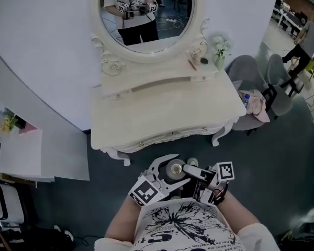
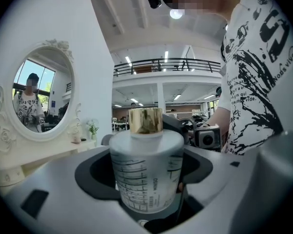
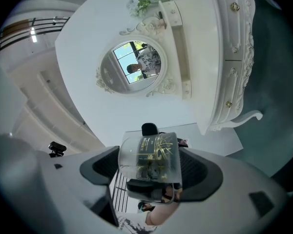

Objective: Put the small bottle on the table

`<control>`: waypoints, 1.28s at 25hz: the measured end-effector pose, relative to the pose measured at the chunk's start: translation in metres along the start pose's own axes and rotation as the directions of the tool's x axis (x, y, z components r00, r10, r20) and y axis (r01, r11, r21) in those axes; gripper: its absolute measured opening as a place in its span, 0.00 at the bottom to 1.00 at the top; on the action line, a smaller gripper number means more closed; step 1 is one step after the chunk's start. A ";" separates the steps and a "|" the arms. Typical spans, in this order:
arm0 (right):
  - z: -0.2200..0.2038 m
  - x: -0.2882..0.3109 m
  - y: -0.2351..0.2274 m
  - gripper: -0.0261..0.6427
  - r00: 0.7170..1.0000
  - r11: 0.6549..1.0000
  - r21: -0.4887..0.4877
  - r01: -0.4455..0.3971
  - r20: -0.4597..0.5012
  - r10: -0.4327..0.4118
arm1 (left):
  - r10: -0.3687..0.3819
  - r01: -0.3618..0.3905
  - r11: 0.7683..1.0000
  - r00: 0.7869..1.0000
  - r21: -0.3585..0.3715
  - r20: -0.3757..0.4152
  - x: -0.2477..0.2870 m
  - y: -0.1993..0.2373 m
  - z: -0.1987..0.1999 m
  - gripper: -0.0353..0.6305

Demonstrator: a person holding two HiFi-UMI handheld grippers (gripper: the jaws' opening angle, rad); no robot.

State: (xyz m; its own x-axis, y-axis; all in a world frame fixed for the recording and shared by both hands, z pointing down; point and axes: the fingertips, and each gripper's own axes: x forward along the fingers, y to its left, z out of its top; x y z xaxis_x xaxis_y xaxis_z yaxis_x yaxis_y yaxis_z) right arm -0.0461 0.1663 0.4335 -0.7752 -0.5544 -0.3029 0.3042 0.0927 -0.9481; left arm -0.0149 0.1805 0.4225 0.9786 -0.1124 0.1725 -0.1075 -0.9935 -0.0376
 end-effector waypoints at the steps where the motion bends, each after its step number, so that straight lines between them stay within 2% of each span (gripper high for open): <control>1: 0.010 0.004 -0.002 0.61 1.000 1.000 0.007 0.004 -0.016 -0.004 | 0.018 -0.018 1.000 1.000 -0.007 -0.001 0.003 0.011 -0.002 0.58; 5: 0.056 0.023 -0.005 0.61 0.994 0.999 0.027 0.018 -0.105 -0.015 | 0.100 -0.100 0.995 0.995 -0.025 -0.005 0.020 0.061 -0.002 0.58; 12: 0.152 0.045 -0.001 0.61 0.979 0.997 0.067 0.024 -0.206 -0.009 | 0.206 -0.207 0.977 0.978 -0.040 -0.021 0.069 0.151 0.003 0.58; 19: 0.236 0.058 -0.008 0.61 0.960 0.995 0.090 0.048 -0.280 -0.021 | 0.274 -0.275 0.960 0.961 -0.057 -0.024 0.115 0.227 -0.003 0.58; 25: 0.275 0.064 -0.028 0.62 0.949 0.992 0.097 0.084 -0.312 -0.050 | 0.310 -0.313 0.946 0.950 -0.089 -0.046 0.133 0.263 -0.023 0.58; 32: 0.299 0.078 -0.071 0.62 0.942 0.982 0.038 0.184 -0.291 -0.166 | 0.311 -0.325 0.936 0.944 -0.137 -0.109 0.125 0.293 -0.066 0.58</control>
State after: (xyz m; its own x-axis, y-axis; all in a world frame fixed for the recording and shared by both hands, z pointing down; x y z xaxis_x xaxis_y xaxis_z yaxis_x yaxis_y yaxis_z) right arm 0.0371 -0.1309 0.5059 -0.9421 -0.2966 -0.1567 0.1768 -0.0422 -0.9833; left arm 0.0645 -0.1254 0.4977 0.8713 -0.4176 0.2580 -0.4422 -0.8959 0.0433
